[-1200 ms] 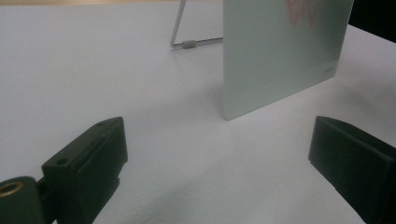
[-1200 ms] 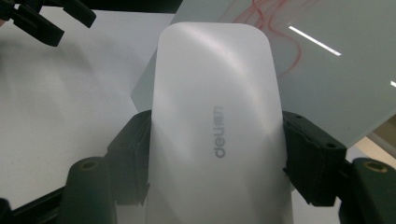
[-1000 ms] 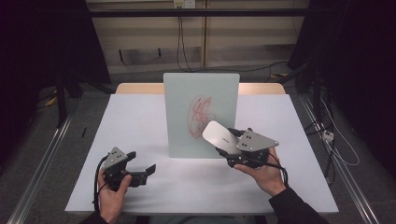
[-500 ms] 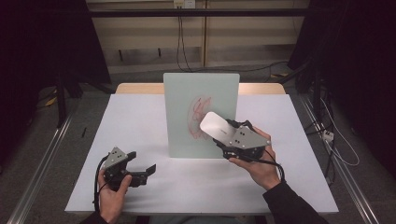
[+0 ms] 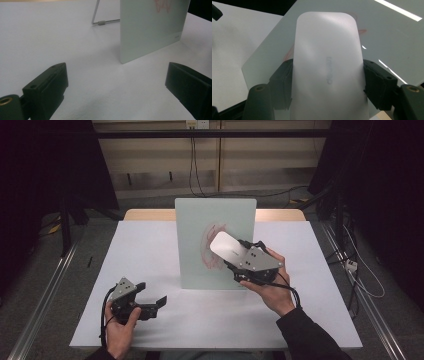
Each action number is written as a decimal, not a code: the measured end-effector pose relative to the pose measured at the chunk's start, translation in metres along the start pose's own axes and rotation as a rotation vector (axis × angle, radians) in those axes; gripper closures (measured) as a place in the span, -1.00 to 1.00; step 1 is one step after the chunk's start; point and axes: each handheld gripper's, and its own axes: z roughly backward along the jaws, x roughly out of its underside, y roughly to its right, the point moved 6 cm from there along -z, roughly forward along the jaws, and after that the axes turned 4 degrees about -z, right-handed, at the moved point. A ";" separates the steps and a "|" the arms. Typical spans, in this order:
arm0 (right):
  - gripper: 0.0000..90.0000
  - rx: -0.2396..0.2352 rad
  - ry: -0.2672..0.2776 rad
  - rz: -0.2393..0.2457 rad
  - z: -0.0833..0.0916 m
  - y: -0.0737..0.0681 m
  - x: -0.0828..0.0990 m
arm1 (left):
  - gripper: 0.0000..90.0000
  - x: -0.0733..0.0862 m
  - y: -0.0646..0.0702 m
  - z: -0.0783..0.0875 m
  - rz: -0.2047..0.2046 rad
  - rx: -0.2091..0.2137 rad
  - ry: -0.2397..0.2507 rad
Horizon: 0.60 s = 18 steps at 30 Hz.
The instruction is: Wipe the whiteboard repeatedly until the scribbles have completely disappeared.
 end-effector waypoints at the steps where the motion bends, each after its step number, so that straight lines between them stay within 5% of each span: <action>1: -0.30 0.004 0.001 0.002 -0.001 0.001 -0.002 | -0.90 0.000 0.000 0.000 0.000 0.000 0.000; 18: -0.30 0.049 0.030 0.006 -0.016 0.023 -0.028 | -0.90 0.000 0.000 0.001 0.001 0.004 0.003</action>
